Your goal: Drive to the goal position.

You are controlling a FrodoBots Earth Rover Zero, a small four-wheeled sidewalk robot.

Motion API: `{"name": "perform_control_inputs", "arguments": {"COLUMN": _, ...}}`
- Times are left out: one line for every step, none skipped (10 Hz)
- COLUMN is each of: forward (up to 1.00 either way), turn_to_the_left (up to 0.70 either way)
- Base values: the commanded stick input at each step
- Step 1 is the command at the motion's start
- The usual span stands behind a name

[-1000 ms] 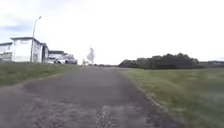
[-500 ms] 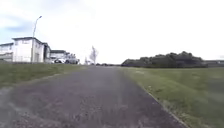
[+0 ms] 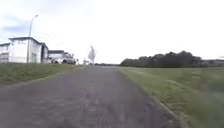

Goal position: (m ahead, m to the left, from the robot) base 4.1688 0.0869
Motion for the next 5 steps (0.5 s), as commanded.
{"name": "perform_control_inputs", "arguments": {"forward": 1.00, "turn_to_the_left": 0.27}}
{"name": "perform_control_inputs", "arguments": {"forward": 1.00, "turn_to_the_left": 0.27}}
{"name": "perform_control_inputs", "arguments": {"forward": 1.00, "turn_to_the_left": 0.00}}
{"name": "perform_control_inputs", "arguments": {"forward": 1.00, "turn_to_the_left": 0.00}}
{"name": "perform_control_inputs", "arguments": {"forward": 1.00, "turn_to_the_left": 0.00}}
